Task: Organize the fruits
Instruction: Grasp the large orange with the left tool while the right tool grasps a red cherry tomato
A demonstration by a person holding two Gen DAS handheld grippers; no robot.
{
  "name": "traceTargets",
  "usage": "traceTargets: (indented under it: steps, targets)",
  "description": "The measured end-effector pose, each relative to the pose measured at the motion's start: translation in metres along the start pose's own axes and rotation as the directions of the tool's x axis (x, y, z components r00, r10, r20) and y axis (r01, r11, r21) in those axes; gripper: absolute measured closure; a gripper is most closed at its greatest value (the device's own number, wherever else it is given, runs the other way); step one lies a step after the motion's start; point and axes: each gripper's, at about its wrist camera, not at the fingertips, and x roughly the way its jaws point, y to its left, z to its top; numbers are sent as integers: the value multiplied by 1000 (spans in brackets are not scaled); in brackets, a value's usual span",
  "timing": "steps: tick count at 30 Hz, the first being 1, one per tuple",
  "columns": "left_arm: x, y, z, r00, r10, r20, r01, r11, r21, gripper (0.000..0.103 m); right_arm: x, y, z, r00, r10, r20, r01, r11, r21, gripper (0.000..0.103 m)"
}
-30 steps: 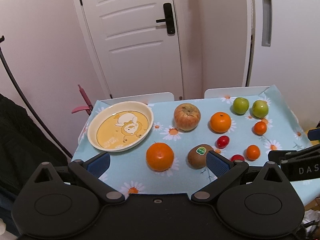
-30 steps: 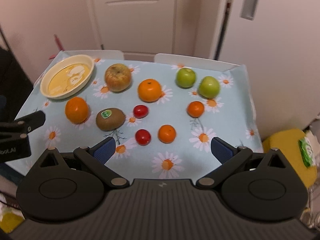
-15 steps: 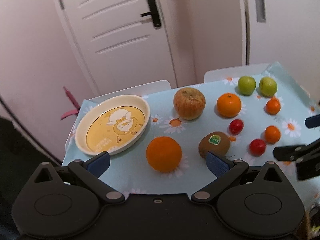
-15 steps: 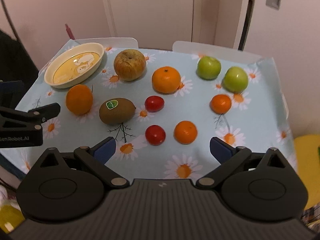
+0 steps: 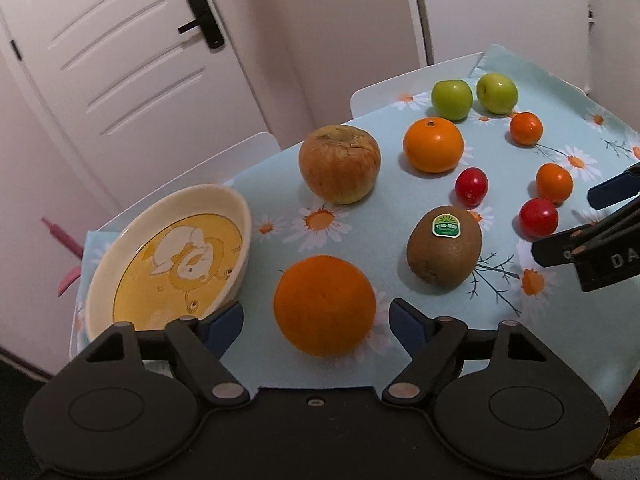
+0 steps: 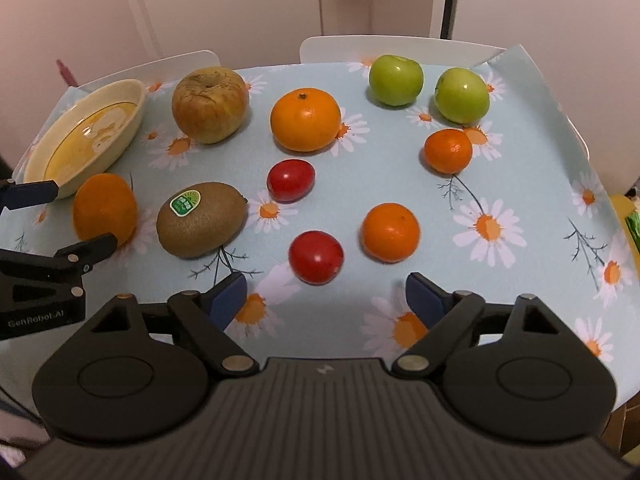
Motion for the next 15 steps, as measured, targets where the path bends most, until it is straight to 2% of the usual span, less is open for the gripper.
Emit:
traceTargets:
  steps: [5, 7, 9, 15]
  targets:
    - [8, 4, -1, 1000, -20, 19, 19, 998, 52, 24, 7, 10, 0, 1000, -28, 0, 28, 999, 31, 12]
    - [11, 6, 0, 998, -62, 9, 61, 997, 50, 32, 10, 12, 0, 999, -39, 1, 39, 998, 39, 16]
    - [15, 7, 0, 997, -83, -6, 84, 996, 43, 34, 12, 12, 0, 999, -48, 0, 47, 998, 50, 18]
    - [17, 5, -1, 996, -89, 0, 89, 994, 61, 35, 15, 12, 0, 998, -59, 7, 59, 997, 59, 26]
